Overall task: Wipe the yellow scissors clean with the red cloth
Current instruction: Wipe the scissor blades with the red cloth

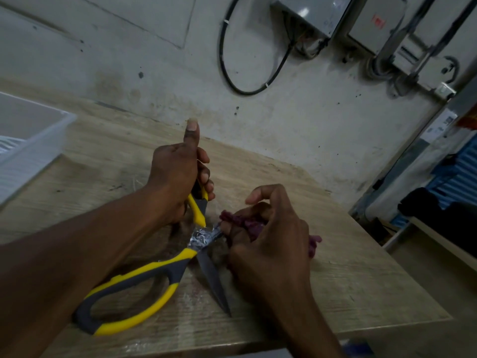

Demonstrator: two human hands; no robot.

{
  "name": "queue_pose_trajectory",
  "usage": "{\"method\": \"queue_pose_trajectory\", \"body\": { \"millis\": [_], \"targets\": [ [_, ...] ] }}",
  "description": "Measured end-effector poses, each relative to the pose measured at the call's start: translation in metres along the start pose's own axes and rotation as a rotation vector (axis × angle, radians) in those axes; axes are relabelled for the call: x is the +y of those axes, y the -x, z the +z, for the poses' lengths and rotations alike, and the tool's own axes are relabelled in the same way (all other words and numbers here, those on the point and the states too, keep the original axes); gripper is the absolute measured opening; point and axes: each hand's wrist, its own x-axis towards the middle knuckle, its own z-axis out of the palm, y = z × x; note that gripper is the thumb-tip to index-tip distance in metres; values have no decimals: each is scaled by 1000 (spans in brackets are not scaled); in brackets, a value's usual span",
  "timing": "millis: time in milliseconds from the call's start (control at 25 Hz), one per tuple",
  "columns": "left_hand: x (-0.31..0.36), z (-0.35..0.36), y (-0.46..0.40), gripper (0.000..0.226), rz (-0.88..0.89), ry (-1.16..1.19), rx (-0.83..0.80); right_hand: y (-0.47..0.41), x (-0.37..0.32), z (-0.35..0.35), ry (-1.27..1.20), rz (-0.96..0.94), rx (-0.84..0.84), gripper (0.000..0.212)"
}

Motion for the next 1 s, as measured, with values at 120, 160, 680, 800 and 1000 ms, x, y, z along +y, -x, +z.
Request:
{"method": "queue_pose_trajectory", "body": {
  "millis": [120,160,680,800,1000],
  "targets": [
    [-1,1,1,63,10,-4,-18,-2,1,2,-5,11,23,53],
    [-1,2,2,63,19,-10,-25,-2,2,3,5,18,39,54],
    [-5,4,2,55,91,-13,-38,4,-3,4,-87,13,19,46],
    [-5,1,1,53,116,-6,-29,3,-8,2,-123,-1,-54,47],
    [-2,3,4,50,131,46,-30,4,-12,1,-69,-23,3,47]
  ]
}}
